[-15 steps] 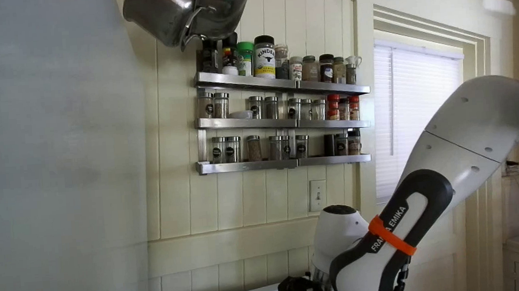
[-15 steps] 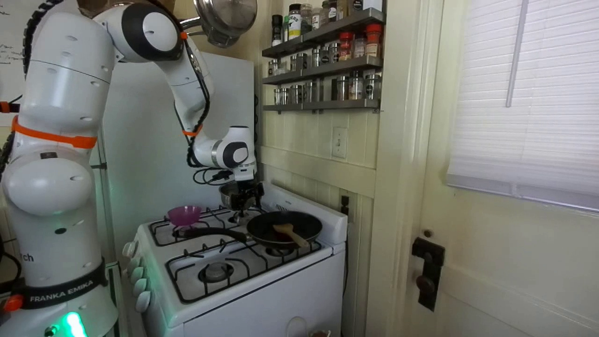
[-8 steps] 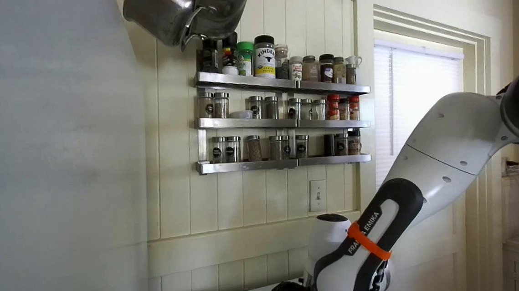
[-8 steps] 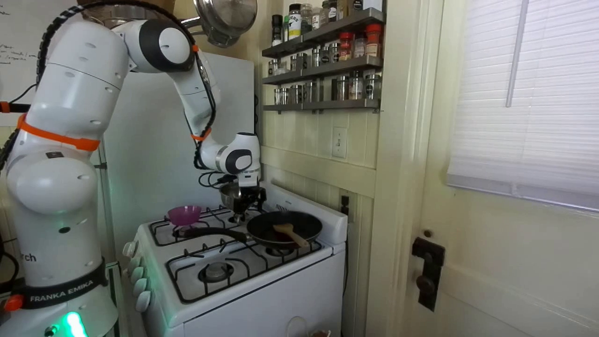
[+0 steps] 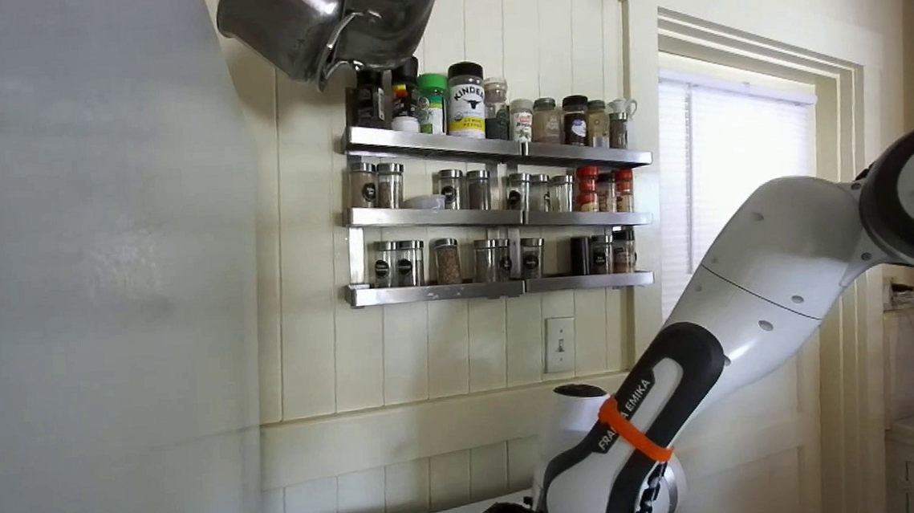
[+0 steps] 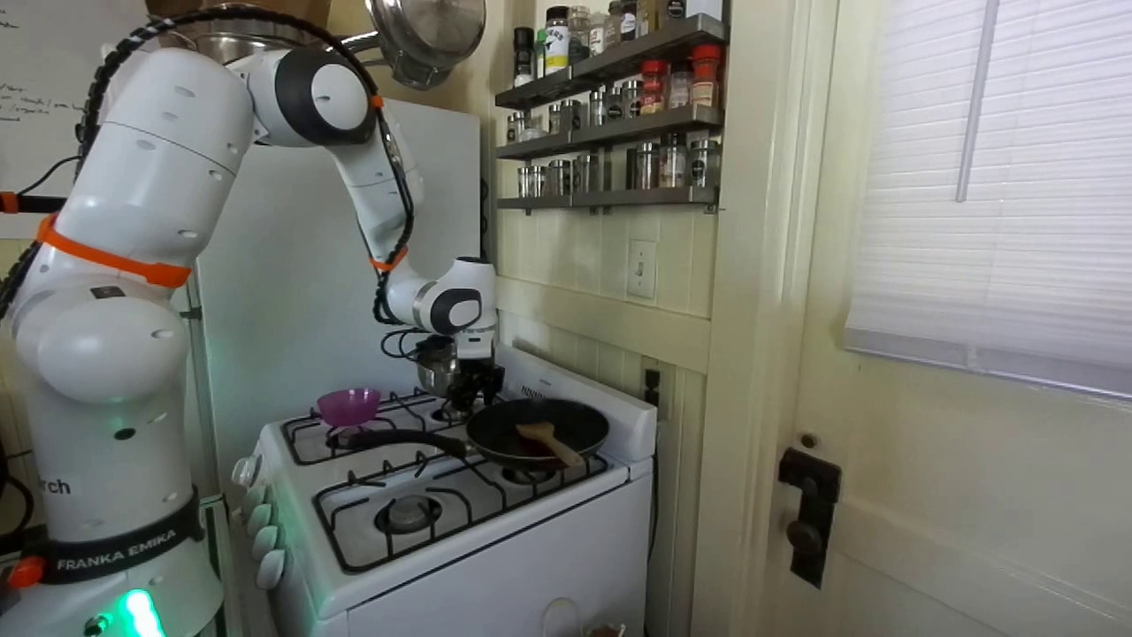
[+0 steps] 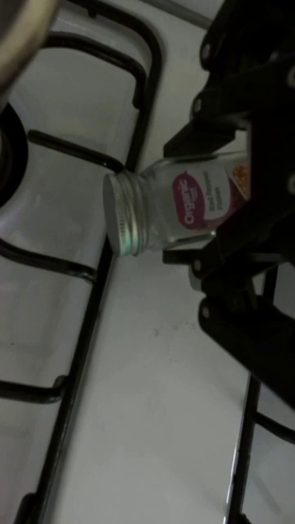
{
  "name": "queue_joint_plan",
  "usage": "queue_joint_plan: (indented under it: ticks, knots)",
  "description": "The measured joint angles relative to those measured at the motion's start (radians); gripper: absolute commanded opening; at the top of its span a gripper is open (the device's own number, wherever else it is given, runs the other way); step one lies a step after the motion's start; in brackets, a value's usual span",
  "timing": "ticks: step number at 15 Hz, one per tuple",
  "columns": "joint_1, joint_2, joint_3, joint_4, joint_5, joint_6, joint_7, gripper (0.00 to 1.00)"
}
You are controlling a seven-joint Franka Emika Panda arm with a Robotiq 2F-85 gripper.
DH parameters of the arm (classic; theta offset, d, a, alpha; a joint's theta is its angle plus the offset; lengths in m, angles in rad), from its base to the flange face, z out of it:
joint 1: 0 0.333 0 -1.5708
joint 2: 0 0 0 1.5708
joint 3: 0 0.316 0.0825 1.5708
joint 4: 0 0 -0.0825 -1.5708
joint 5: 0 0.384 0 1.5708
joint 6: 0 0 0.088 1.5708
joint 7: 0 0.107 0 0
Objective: Move the silver bowl backwards, remove the purple bowl from inside it and place it on the stove top and place the smaller silver bowl inside the bigger silver bowl
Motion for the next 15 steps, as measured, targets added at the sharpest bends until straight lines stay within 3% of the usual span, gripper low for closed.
queue_joint_plan:
  ticks: [9,15]
  knots:
    - [0.018,-0.085,0.021,-0.026,0.034,-0.095,-0.063,0.25]
    - [0.017,-0.247,0.056,-0.103,0.131,-0.312,-0.167,0.25]
